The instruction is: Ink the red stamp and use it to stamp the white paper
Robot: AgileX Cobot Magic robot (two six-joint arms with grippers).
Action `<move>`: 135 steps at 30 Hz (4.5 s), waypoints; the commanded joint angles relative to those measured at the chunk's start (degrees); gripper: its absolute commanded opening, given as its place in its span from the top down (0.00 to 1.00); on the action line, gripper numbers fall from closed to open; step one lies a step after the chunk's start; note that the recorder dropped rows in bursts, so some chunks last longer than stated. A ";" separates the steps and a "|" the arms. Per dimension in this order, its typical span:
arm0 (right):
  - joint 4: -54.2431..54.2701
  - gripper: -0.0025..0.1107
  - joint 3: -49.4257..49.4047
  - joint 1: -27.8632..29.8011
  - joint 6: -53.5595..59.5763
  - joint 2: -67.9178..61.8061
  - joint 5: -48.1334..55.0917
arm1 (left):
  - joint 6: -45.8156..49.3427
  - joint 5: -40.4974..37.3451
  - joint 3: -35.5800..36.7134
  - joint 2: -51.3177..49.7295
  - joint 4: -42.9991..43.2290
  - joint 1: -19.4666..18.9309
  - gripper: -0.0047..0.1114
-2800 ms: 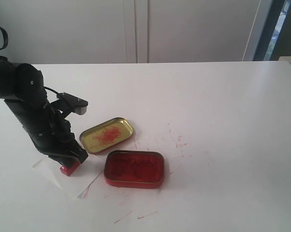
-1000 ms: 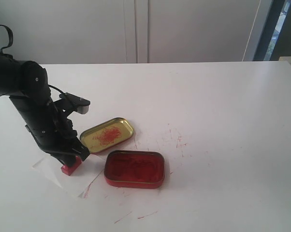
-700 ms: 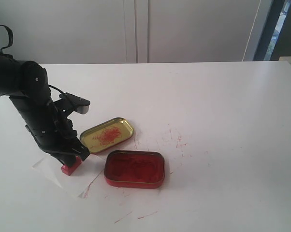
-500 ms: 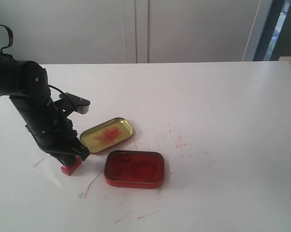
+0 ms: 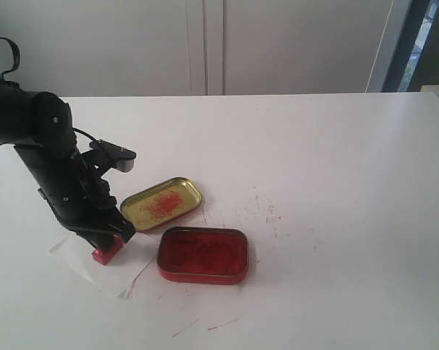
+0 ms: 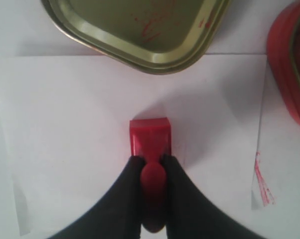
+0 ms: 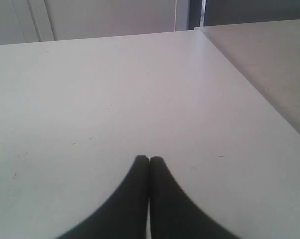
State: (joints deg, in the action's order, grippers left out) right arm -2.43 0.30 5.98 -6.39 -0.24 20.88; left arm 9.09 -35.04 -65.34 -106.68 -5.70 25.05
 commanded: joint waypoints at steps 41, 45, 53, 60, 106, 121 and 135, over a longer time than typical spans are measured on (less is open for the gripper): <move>-0.12 0.98 -0.30 -0.23 0.06 0.24 -0.84 | -0.54 0.92 1.87 5.79 -1.58 0.27 0.96; -0.12 0.98 -0.30 -0.23 0.06 0.24 -0.84 | -0.54 0.99 1.87 6.69 -1.67 0.27 0.96; -0.12 0.98 -0.30 -0.23 0.06 0.24 -0.84 | -0.54 0.88 1.87 7.41 -1.67 0.27 0.96; -0.12 0.98 -0.30 -0.23 0.06 0.24 -0.84 | -0.54 0.88 1.87 7.41 -1.67 0.27 0.96; -0.12 0.98 -0.30 -0.23 0.06 0.24 -0.84 | 31.62 -11.27 1.87 9.35 -48.03 0.27 0.96; -0.12 0.98 -0.30 -0.23 0.06 0.24 -0.84 | 40.98 -15.62 6.68 8.44 -53.95 0.27 0.96; -0.12 0.98 -0.30 -0.23 0.06 0.24 -0.84 | 39.07 -19.71 6.56 1.99 -50.65 0.17 0.96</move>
State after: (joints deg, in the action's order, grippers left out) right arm -2.43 0.30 5.98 -6.39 -0.24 20.88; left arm 49.95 -53.85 -59.07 -104.91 -58.42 24.97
